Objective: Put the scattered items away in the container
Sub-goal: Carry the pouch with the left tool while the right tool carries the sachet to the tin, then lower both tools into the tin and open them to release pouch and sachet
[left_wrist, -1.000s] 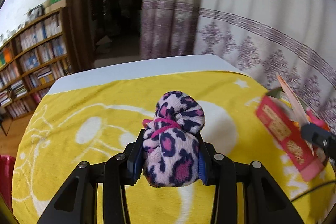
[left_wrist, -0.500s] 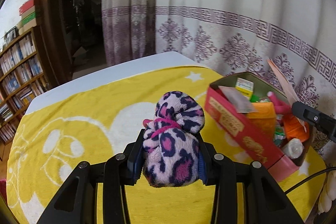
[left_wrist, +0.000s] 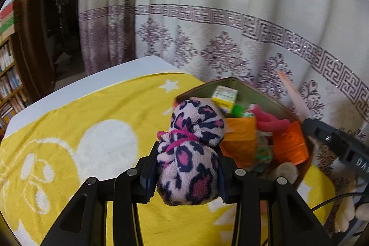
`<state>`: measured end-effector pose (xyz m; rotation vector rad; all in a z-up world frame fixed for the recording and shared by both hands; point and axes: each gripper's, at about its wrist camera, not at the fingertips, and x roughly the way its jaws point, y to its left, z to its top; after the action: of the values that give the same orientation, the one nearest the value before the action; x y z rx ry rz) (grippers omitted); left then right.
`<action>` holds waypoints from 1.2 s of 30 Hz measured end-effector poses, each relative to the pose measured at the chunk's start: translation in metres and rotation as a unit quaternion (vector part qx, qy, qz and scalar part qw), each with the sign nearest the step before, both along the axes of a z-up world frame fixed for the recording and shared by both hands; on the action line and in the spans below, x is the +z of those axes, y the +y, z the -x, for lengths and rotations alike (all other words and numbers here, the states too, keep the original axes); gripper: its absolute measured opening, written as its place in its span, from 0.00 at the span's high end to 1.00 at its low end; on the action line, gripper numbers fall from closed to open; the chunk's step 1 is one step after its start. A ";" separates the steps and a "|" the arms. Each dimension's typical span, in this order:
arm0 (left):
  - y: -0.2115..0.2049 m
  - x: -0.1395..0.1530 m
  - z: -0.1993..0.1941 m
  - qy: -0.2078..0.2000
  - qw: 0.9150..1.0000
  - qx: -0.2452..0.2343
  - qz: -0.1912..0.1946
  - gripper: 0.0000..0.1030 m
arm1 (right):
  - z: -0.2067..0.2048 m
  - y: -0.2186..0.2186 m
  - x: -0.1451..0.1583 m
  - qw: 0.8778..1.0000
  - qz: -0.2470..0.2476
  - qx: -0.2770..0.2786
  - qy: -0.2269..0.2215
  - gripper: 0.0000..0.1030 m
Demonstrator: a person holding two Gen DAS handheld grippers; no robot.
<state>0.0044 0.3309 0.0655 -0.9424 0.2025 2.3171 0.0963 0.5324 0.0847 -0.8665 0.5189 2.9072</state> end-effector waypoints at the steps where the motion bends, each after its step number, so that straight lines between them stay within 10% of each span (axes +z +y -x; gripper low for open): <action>1: 0.004 0.001 0.000 -0.001 1.000 -0.005 -0.002 0.59 | -0.001 0.002 0.000 1.000 -0.001 -0.001 0.001 0.63; 25: 0.090 0.005 0.025 -0.041 0.998 -0.051 -0.013 0.54 | 0.014 0.036 -0.005 0.999 -0.034 0.020 -0.037 0.62; 29: 0.088 -0.003 0.033 -0.061 0.997 -0.039 -0.020 0.21 | 0.020 0.042 -0.011 0.998 -0.018 0.022 -0.050 0.46; 32: 0.082 -0.001 0.036 -0.060 0.997 -0.030 -0.028 0.21 | 0.013 0.044 -0.012 0.999 -0.025 0.006 -0.041 0.27; 36: 0.071 0.001 0.040 -0.062 0.997 -0.020 -0.039 0.21 | 0.003 0.039 -0.007 0.999 -0.045 0.001 -0.029 0.27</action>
<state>-0.0352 0.4015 0.0667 -1.0302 0.0780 2.2049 0.0936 0.5711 0.0774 -0.9349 0.3805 2.8719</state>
